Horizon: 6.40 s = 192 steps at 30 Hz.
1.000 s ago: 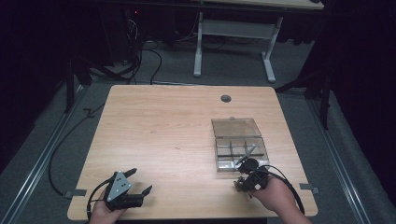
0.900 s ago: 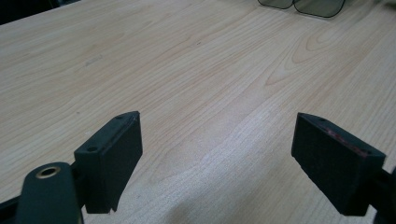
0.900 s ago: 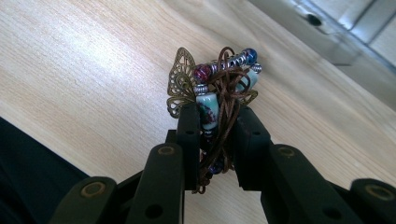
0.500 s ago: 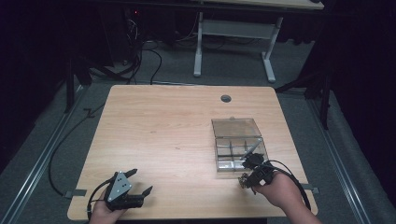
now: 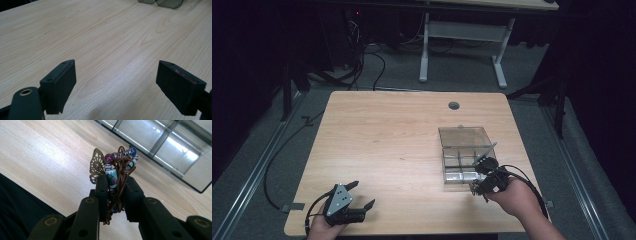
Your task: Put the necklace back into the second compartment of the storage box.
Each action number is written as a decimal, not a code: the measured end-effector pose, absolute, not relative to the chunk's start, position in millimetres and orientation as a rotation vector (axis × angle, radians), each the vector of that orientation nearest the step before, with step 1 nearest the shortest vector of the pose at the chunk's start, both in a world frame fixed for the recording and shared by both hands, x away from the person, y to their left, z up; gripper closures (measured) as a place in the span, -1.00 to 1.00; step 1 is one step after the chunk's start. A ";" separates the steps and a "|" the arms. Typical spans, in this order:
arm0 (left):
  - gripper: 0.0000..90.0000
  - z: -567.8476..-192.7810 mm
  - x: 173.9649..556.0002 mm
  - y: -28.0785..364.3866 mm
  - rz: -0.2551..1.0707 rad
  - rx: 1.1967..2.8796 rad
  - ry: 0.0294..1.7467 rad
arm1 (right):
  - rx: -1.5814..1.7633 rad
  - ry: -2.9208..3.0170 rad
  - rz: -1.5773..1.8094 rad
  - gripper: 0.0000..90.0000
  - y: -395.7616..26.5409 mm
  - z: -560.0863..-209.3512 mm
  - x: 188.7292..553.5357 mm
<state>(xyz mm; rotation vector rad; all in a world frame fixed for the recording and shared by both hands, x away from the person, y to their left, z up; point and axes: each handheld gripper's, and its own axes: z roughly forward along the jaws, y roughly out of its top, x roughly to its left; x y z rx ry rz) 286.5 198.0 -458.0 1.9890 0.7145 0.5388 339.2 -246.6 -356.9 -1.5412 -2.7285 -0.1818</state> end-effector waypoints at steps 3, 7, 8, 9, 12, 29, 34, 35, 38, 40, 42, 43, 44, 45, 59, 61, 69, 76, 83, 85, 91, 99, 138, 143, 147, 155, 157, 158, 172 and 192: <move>-0.62 -458.2 286.5 198.1 0.538 1.990 0.715 | -1.542 -2.727 -0.187 0.70 -245.7 -354.8 341.5; -0.62 -458.1 286.4 198.4 0.537 1.990 0.715 | -1.527 -2.738 -0.190 0.70 -245.0 -352.4 345.7; -0.62 -458.1 286.4 198.3 0.536 1.988 0.716 | -1.530 -2.738 -0.189 0.70 -244.7 -351.9 346.5; -0.62 -458.2 286.5 198.3 0.537 1.987 0.716 | -1.531 -2.738 -0.191 0.70 -244.6 -351.1 347.5; -0.62 -458.2 286.5 198.3 0.537 1.987 0.716 | -1.533 -2.738 -0.199 0.70 -244.5 -348.6 351.1; -0.62 -458.2 286.3 198.4 0.530 1.989 0.711 | -1.563 -2.729 -0.229 0.70 -242.8 -342.2 371.7; -0.62 -458.4 286.5 198.4 0.533 1.989 0.709 | -1.556 -2.734 -0.220 0.70 -241.2 -342.8 379.5; -0.62 -458.2 286.5 198.5 0.533 1.992 0.708 | -1.558 -2.732 -0.215 0.70 -241.0 -342.8 381.1; -0.62 -458.4 286.5 198.4 0.530 1.988 0.709 | -1.571 -2.723 -0.207 0.70 -239.8 -343.6 386.1; -0.62 -458.2 286.5 198.4 0.528 1.992 0.708 | -1.558 -2.731 -0.206 0.70 -240.1 -344.1 389.5; -0.62 -458.4 286.4 198.3 0.529 1.989 0.706 | -1.575 -2.719 -0.202 0.70 -239.5 -344.6 392.2; -0.62 -458.4 286.4 198.3 0.529 1.988 0.707 | -1.567 -2.727 -0.200 0.70 -239.9 -344.9 394.3; -0.62 -458.4 286.5 198.3 0.529 1.989 0.707 | -1.567 -2.729 -0.195 0.70 -239.9 -345.1 396.2; -0.62 -458.3 286.5 198.4 0.529 1.989 0.707 | -1.565 -2.732 -0.194 0.70 -240.2 -345.4 398.0; -0.62 -457.9 286.8 198.9 0.527 1.994 0.708 | -1.608 -2.699 -0.177 0.70 -244.1 -362.3 429.1; -0.62 -457.8 286.8 198.9 0.527 1.994 0.708 | -1.608 -2.701 -0.179 0.70 -244.4 -365.1 434.0; -0.62 -457.6 286.8 199.3 0.526 1.995 0.707 | -1.611 -2.723 -0.141 0.70 -241.8 -369.9 450.9; -0.62 -457.5 286.7 199.9 0.526 1.991 0.708 | -1.621 -2.711 -0.126 0.70 -243.1 -374.0 459.6; -0.62 -457.7 286.6 199.5 0.526 1.997 0.705 | -1.592 -2.705 -0.081 0.70 -241.4 -382.9 464.5; -0.62 -457.7 286.6 199.5 0.526 1.996 0.706 | -1.603 -2.693 -0.062 0.70 -239.4 -385.4 464.9; -0.62 -457.9 286.5 199.6 0.527 1.994 0.706 | -1.578 -2.690 -0.041 0.70 -235.9 -392.0 466.7; -0.62 -457.9 286.4 199.7 0.528 1.993 0.705 | -1.556 -2.688 -0.062 0.70 -230.3 -393.0 466.5; -0.61 -458.3 286.5 198.9 0.532 1.998 0.705 | -1.658 -2.661 -0.062 0.92 -246.0 -398.6 461.1; -0.61 -458.2 285.9 199.5 0.532 1.999 0.704 | -1.662 -2.660 -0.072 0.79 -244.2 -398.2 462.6; -0.61 -458.0 285.7 199.8 0.528 1.997 0.703 | -1.703 -2.637 -0.116 0.71 -246.7 -386.3 459.3; -0.61 -458.0 285.8 198.8 0.531 1.996 0.702 | -1.720 -2.623 -0.143 0.70 -251.1 -366.0 445.1; -0.61 -457.8 285.7 199.0 0.530 1.998 0.702 | -1.712 -2.618 -0.144 0.70 -251.2 -363.8 440.1; -0.61 -457.7 285.7 199.2 0.530 1.997 0.703 | -1.711 -2.616 -0.146 0.70 -251.1 -362.9 437.2; -0.61 -458.2 285.4 198.2 0.533 1.992 0.703 | -1.716 -2.584 -0.201 0.65 -252.7 -358.8 396.1; -0.62 -458.2 285.1 198.2 0.539 1.995 0.705 | -1.732 -2.548 -0.288 0.47 -257.3 -380.5 351.9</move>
